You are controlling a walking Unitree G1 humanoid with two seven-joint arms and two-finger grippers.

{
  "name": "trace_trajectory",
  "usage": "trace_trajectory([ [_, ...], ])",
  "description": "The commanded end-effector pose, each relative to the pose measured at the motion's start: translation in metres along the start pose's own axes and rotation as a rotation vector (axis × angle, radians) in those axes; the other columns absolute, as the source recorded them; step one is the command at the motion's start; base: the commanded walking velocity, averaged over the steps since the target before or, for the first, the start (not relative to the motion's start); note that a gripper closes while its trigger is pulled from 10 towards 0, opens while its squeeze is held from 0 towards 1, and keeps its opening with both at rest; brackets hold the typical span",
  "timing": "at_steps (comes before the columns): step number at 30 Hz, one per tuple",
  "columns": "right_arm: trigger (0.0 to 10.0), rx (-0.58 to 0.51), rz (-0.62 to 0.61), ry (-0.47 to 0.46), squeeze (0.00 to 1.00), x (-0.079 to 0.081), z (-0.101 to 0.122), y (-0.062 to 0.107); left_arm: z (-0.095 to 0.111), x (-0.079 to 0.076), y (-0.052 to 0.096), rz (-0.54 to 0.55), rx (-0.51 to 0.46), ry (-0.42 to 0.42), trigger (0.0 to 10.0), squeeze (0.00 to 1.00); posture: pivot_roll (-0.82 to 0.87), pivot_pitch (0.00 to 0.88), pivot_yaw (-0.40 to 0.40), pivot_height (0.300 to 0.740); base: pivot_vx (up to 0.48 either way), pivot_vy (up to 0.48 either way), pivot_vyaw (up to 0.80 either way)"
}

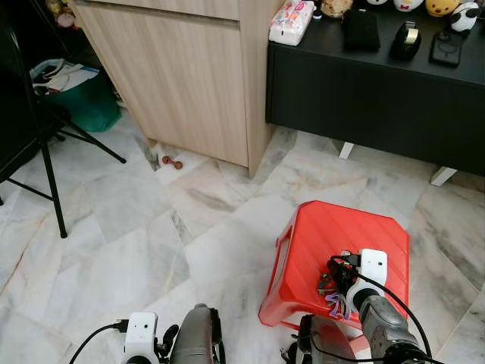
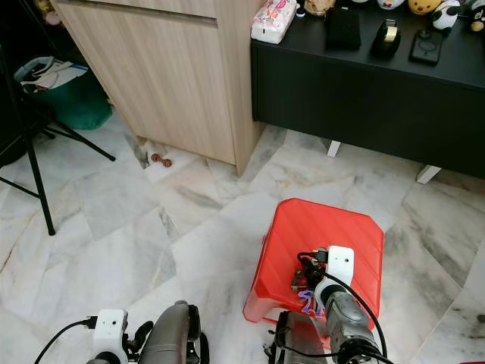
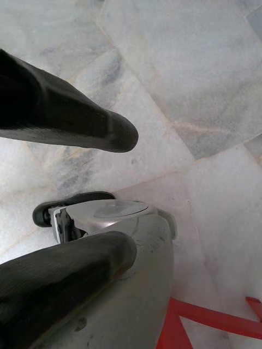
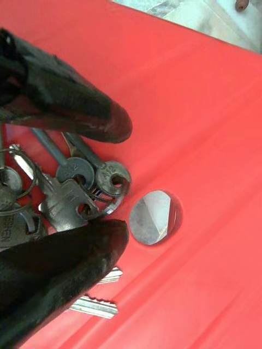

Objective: Hang keys on a hook

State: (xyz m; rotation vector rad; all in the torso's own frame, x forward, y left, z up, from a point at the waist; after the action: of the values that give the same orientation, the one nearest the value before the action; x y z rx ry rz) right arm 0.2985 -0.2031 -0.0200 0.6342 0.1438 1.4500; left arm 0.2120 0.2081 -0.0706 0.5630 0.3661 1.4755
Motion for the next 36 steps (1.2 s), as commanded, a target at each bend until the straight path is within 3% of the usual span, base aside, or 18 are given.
trace_trajectory([
  [1,0.0,0.012,-0.009,-0.02,0.0,-0.002,-0.008,0.003,-0.017,-0.001,0.007,-0.009,0.065,0.009,10.0,0.0,0.17,0.265,0.041,0.639,0.0,0.0,0.0],
  [36,0.0,-0.042,0.013,-0.052,0.0,0.013,0.003,-0.003,-0.011,0.003,0.0,0.005,0.093,0.022,10.0,0.0,0.15,0.221,0.043,0.639,0.0,0.0,0.0],
])
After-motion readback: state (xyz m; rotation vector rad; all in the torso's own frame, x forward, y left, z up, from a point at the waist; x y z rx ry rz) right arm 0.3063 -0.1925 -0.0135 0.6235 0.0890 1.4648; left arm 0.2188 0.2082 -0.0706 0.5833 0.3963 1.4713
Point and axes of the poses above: a point about 5 cm out from each wrist's last joint towards the gripper, its own y axis pointing back from the gripper into the wrist, its own z axis along the axis of the wrist's last joint, x = y × z, the point moved 2 cm from there along -y, pointing out of the wrist towards the gripper, and after that the axes turned 7 degrees about -y, right-handed, at the moved point
